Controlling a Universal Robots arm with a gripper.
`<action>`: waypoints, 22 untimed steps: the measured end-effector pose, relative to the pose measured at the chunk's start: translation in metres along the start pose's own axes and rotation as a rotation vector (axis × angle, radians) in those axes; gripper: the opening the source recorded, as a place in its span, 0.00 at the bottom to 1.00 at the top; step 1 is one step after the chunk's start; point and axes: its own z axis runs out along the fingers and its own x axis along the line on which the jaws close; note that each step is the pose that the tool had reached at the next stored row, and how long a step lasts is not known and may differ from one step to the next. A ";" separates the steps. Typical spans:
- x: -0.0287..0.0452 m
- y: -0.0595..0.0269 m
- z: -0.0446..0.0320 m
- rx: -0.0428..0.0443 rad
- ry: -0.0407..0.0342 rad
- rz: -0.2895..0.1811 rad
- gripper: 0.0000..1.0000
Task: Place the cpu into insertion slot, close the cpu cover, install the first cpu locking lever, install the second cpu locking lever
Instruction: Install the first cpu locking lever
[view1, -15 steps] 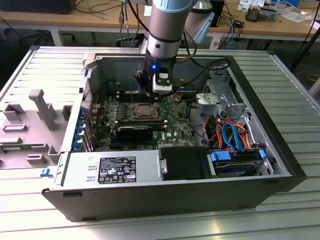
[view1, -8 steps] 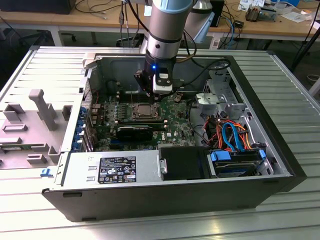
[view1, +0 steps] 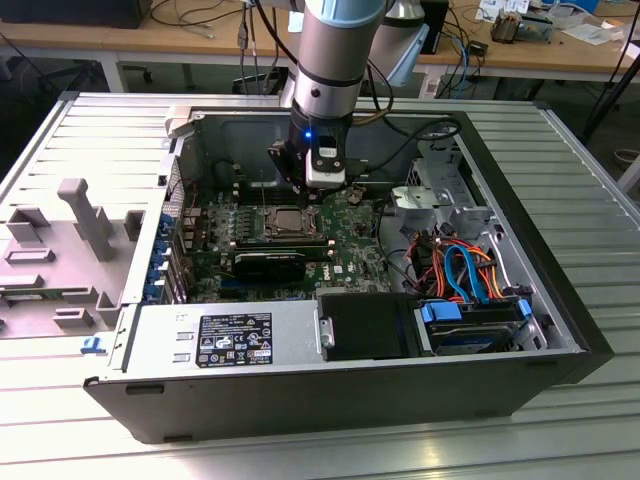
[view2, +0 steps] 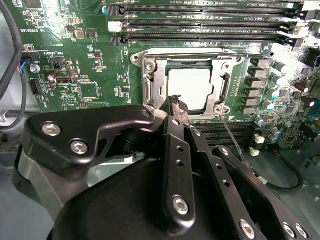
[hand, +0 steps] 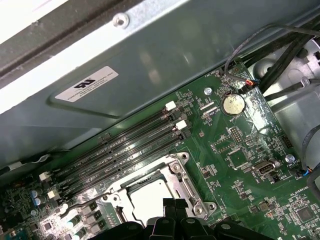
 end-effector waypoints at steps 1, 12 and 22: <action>-0.0001 -0.0002 0.0000 -0.0001 0.0001 -0.001 0.11; -0.0006 -0.0011 -0.0001 -0.0010 0.0009 -0.006 0.11; -0.0009 -0.0017 -0.0001 -0.0023 0.0019 -0.011 0.11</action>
